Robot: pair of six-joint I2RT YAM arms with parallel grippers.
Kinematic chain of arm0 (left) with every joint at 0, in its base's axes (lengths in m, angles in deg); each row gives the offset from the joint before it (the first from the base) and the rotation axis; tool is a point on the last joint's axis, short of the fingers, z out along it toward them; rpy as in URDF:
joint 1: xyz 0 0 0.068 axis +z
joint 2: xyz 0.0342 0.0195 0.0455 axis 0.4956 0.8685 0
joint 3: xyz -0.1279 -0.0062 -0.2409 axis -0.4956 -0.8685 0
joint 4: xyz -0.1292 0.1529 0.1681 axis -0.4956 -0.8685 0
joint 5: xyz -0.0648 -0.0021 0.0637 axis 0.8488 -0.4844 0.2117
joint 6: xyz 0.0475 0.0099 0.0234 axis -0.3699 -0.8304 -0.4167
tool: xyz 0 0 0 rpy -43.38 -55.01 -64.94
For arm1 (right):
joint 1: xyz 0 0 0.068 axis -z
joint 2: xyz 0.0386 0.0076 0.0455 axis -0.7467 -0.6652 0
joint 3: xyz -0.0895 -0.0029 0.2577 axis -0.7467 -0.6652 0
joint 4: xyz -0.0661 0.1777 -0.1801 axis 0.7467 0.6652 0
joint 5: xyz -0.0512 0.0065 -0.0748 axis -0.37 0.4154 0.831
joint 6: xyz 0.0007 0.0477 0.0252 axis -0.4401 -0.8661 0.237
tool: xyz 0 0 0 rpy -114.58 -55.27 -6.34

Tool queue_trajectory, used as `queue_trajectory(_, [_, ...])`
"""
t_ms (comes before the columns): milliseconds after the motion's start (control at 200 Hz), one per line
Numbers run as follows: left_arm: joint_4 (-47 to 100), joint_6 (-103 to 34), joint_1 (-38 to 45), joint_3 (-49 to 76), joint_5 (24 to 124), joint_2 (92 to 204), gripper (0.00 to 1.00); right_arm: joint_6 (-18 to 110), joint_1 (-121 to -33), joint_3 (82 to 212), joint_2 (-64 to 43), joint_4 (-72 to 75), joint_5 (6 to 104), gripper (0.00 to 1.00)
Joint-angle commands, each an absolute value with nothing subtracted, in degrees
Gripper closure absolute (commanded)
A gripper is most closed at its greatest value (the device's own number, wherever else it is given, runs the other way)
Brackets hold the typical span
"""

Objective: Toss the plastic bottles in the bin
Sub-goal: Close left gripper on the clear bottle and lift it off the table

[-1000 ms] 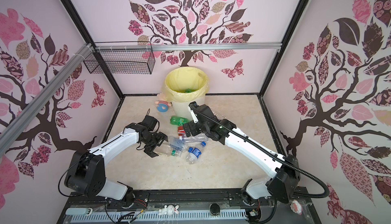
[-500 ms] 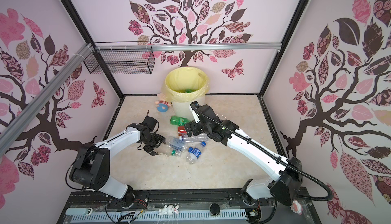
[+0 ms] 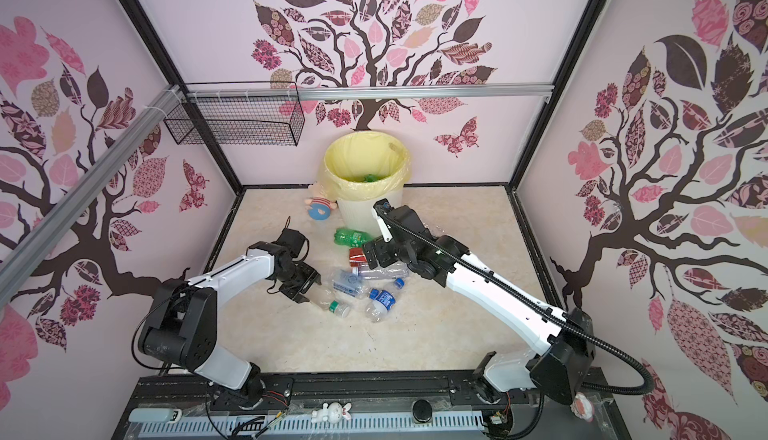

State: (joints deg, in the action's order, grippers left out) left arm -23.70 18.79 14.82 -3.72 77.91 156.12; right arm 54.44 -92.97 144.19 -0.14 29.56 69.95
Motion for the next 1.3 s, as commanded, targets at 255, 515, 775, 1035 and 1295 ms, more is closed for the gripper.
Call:
queue_trajectory(255, [-21.43,8.24,27.12,-5.67,76.53,151.33,0.47,53.85,-93.14,144.66,1.08,29.25,69.27,0.00])
queue_trajectory(515, [-25.83,-1.24,32.21,0.36,73.05,151.82,0.48,53.50,-93.17,145.13,1.00,29.96,68.83,0.00])
queue_trajectory(775, [-26.61,-7.25,32.34,5.33,70.29,151.16,0.51,52.42,-93.14,145.13,1.02,30.10,68.77,0.00])
queue_trajectory(1035, [-24.24,-4.21,31.48,8.71,75.93,151.36,0.53,52.12,-92.84,148.62,-1.22,32.48,64.92,0.00])
queue_trajectory(1295, [-21.68,1.21,28.11,13.83,80.17,150.42,0.53,49.55,-89.38,154.40,-4.05,34.17,56.92,0.00])
